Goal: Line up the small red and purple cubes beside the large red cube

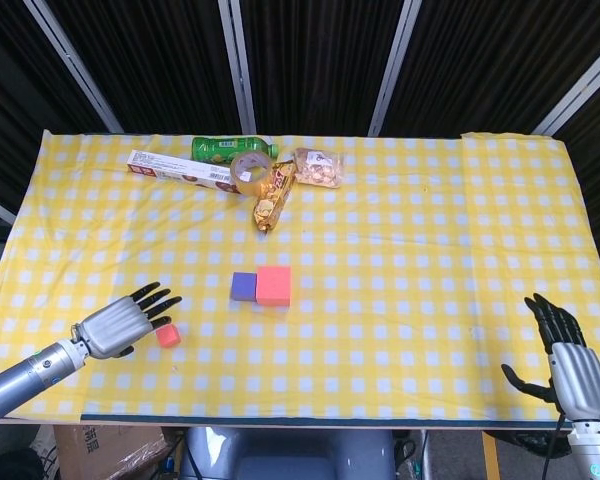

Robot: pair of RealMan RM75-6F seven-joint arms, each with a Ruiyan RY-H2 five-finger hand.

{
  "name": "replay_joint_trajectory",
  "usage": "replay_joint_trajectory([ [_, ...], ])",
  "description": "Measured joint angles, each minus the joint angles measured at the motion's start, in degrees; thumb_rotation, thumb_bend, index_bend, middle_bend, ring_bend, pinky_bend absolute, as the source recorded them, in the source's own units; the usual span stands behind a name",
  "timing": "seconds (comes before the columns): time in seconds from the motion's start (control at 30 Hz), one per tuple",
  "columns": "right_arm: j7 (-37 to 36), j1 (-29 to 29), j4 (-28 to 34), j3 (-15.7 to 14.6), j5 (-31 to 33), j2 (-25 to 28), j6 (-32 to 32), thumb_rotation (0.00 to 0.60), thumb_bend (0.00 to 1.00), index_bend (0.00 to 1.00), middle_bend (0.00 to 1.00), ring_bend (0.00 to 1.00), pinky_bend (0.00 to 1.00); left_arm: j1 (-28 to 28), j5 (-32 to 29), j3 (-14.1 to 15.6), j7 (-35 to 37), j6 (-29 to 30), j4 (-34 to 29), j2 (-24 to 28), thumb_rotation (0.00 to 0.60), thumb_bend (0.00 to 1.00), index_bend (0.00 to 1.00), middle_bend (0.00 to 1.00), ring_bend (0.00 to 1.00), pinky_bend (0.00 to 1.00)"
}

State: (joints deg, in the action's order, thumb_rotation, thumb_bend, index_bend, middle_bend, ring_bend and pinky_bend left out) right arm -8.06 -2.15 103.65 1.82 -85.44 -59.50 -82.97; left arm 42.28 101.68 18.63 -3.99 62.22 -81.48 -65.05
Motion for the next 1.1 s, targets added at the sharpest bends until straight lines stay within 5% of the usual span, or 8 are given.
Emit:
replay_joint_trajectory([
  [0.5,-0.02,0.01,0.1,-0.08,-0.05,0.02,0.09,0.6,0.31,0.0,0.0,0.0,0.0,-0.36,-0.11,-3.39,0.8,-3.39,4.09,-5.3,0.6,0.25,0.22,0.0,0.0,0.0],
  [1.1,0.0,0.05,0.08,-0.09,-0.2,-0.01,-0.04,0.6,0.31,0.0,0.0,0.0,0.0,0.29,-1.32,-5.54,1.37,-8.23,6.2,-9.24,0.6,0.32,0.32,0.0,0.0,0.0],
])
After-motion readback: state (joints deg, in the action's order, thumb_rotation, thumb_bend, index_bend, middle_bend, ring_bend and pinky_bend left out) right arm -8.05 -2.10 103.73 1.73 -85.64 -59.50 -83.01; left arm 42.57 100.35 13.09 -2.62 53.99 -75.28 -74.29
